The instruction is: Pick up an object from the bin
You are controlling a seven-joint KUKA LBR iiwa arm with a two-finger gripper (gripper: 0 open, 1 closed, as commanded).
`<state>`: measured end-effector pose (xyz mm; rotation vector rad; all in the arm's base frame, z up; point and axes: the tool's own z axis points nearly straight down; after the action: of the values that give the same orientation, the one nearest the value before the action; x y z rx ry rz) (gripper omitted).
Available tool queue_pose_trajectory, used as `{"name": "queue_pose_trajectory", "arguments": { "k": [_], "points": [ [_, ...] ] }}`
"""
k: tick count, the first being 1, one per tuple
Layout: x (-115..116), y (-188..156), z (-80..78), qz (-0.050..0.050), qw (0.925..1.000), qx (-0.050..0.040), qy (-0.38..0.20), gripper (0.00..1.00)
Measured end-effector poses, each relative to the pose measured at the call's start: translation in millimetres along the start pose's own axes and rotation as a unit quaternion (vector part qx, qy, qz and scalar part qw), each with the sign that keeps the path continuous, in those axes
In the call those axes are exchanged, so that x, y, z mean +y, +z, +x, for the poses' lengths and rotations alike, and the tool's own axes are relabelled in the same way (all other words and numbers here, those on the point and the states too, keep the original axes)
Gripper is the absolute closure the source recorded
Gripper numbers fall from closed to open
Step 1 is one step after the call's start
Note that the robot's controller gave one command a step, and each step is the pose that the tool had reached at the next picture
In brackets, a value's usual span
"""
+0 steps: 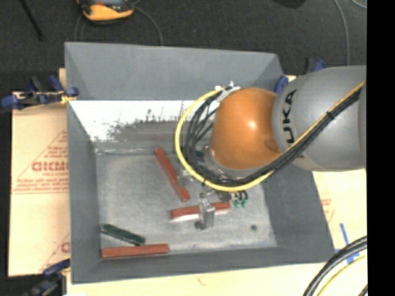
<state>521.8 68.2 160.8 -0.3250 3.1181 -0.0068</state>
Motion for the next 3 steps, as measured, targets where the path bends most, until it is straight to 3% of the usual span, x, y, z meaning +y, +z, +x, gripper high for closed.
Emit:
{"name": "queue_pose_trajectory", "arguments": {
  "k": [1,2,3],
  "points": [
    [-21.7,78.2,34.4,-0.003,0.9985,0.0025,0.054,1.0],
    [-21.4,78.1,34.3,-0.003,0.9985,0.0024,0.055,0.0],
    [-21.4,78.1,34.2,-0.003,0.9984,0.0023,0.056,0.0]
  ]
}}
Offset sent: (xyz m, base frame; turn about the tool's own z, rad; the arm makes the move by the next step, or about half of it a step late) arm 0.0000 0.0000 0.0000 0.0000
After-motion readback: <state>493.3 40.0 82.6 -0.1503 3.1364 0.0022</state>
